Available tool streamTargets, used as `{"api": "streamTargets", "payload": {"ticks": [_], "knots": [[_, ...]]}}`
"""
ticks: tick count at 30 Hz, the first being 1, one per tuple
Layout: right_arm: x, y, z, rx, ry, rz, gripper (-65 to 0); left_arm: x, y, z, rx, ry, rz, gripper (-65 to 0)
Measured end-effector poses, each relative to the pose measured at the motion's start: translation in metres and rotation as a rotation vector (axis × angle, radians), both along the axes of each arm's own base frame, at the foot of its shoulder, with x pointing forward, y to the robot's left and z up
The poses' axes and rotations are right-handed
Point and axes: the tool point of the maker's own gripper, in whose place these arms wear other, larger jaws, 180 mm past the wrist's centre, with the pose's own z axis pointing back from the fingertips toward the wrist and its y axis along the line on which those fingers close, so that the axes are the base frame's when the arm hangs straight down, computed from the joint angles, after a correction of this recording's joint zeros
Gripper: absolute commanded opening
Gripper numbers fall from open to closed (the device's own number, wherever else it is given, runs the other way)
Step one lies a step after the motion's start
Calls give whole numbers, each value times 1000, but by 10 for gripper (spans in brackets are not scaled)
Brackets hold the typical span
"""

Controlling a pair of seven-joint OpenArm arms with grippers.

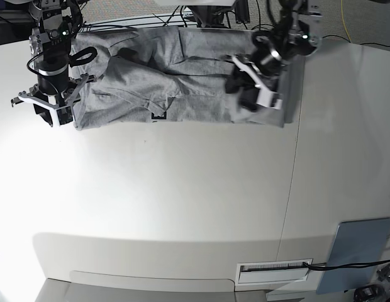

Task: Fold the T-shirt properly
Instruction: 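Release and move the left gripper to the middle of the folded shirt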

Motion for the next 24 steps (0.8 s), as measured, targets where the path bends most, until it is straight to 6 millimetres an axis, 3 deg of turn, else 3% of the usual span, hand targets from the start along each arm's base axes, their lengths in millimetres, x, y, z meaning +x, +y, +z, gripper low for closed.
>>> {"api": "streamTargets", "payload": {"ticks": [11, 13, 16, 20, 24], "knots": [[0, 0, 0, 0, 0, 0, -476, 10, -18, 8, 9, -44, -48, -650], [0, 0, 0, 0, 0, 0, -475, 7, -25, 13, -11, -75, -102, -512], [0, 0, 0, 0, -1, 0, -475, 1, -49, 39, -139, -176, -214, -335], [1, 0, 1, 0, -2, 0, -475, 0, -62, 52, -186, -226, -254, -317], [1, 0, 1, 0, -2, 0, -475, 7, -51, 50, -163, -229, -233, -317]]}}
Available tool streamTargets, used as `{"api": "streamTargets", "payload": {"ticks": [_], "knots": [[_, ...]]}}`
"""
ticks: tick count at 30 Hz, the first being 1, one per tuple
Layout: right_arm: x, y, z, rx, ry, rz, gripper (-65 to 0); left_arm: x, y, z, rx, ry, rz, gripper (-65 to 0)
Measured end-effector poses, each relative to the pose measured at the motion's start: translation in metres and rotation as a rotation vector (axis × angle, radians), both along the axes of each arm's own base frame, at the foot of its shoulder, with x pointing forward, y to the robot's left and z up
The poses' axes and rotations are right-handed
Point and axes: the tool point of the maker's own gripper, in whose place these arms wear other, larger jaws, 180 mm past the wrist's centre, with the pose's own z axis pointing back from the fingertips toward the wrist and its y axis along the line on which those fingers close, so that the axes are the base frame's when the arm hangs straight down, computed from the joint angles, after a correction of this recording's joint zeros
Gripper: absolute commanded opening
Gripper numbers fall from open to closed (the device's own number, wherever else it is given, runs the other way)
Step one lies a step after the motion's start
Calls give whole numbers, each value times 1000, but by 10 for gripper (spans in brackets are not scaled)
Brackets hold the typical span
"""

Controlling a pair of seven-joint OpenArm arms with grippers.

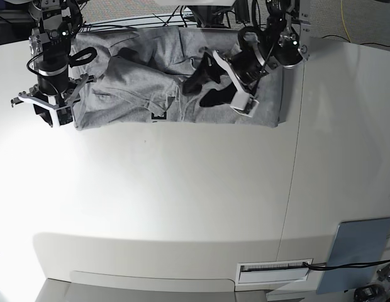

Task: Fold the T-shirt properly
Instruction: 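Release and move the left gripper to the middle of the folded shirt, then grasp the strip's middle with the left gripper, fold toward the right gripper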

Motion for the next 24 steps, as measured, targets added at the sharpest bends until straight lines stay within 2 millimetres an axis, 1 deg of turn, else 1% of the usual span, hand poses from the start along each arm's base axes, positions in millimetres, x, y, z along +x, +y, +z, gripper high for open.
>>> {"api": "streamTargets", "payload": {"ticks": [2, 6, 9, 14, 17, 22, 24], "knots": [[0, 0, 0, 0, 0, 0, -476, 2, 15, -6, 48, 8, 13, -317], [0, 0, 0, 0, 0, 0, -475, -3, 46, -15, 147, -10, -4, -317], [0, 0, 0, 0, 0, 0, -475, -10, 61, -21, 179, 11, -4, -317], [0, 0, 0, 0, -1, 0, -475, -30, 87, -37, 262, 63, -25, -317], [0, 0, 0, 0, -1, 0, -475, -39, 96, -48, 323, 90, -40, -318], [0, 0, 0, 0, 1, -1, -475, -33, 110, -57, 397, 108, 30, -318], [0, 0, 0, 0, 2, -2, -476, -33, 110, -57, 395, 111, 32, -322]]}}
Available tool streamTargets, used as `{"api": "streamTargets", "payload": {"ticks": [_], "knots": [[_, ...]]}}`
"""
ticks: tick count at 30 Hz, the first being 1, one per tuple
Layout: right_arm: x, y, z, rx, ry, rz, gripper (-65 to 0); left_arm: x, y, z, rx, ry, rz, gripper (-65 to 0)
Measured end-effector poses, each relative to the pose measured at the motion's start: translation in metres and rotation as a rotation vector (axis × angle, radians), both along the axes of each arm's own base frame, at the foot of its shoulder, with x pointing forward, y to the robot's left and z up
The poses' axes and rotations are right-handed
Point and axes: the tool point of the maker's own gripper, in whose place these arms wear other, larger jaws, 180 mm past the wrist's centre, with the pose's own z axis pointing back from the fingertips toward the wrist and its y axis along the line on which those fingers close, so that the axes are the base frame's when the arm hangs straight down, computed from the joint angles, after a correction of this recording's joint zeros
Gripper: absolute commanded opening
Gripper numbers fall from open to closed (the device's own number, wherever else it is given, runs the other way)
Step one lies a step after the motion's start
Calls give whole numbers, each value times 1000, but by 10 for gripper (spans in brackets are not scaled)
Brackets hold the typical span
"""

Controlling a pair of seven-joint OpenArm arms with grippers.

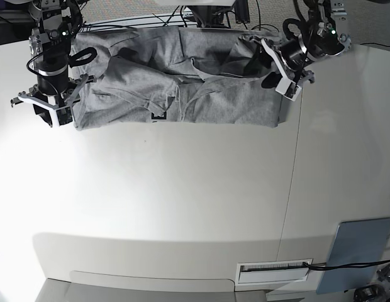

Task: Fold the T-shirt properly
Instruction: 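Grasp the strip's middle with the left gripper, fold toward the right gripper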

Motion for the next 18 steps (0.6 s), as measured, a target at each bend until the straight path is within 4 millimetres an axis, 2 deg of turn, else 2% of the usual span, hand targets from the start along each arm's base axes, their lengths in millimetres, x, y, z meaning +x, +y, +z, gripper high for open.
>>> {"api": "streamTargets", "payload": {"ticks": [5, 7, 10, 13, 14, 18], "knots": [[-1, -1, -1, -1, 5, -3, -475, 0, 0, 0, -2, -2, 0, -427], [-1, -1, -1, -1, 4, -3, -476, -4, -3, -2, -5, 9, -8, -447], [-1, -1, -1, -1, 5, -3, -476, -17, -19, -4, -24, 23, -77, -474], [-1, -1, -1, -1, 7, -5, -476, -22, -31, -5, -44, 37, -98, -617], [-1, -1, -1, -1, 7, -5, -475, -20, -32, -3, -53, 27, -95, -650], [-1, -1, -1, -2, 10, -7, -476, -14, -49, 25, -242, -32, -90, -650]]}}
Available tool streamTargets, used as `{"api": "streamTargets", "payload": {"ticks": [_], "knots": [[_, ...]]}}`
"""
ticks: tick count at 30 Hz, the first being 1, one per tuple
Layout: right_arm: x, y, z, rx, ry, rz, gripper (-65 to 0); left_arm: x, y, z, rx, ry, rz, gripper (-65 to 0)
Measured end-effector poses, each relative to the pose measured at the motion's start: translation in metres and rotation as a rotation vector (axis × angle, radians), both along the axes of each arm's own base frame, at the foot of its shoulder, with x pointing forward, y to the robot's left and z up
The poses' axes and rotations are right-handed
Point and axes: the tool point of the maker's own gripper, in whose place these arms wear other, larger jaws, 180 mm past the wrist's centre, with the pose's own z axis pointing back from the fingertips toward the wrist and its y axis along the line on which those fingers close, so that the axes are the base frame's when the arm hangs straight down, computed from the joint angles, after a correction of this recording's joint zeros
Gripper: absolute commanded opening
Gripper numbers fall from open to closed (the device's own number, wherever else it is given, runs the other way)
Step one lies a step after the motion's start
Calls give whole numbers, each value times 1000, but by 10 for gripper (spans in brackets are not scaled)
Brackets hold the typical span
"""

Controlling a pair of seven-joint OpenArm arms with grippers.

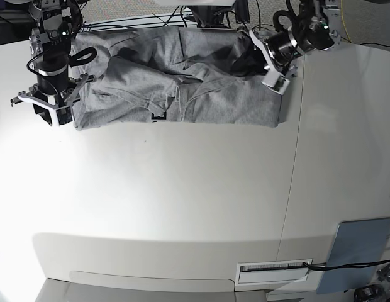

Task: Fold the T-shirt properly
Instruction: 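Grasp the strip's middle with the left gripper, fold toward the right gripper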

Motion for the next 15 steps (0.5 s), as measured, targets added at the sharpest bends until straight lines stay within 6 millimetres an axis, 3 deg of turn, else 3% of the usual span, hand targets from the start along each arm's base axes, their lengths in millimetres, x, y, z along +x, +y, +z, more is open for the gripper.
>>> {"api": "streamTargets", "payload": {"ticks": [3, 6, 12, 15], "knots": [[0, 0, 0, 0, -1, 0, -476, -6, -11, 12, -106, 35, -26, -650], [0, 0, 0, 0, -1, 0, -476, -25, -17, 4, -91, 116, -107, -650], [0, 0, 0, 0, 0, 0, -476, -33, -17, -2, -61, 154, -142, -435], [0, 0, 0, 0, -1, 0, -475, -31, -20, 5, -109, 146, -139, -408]]}}
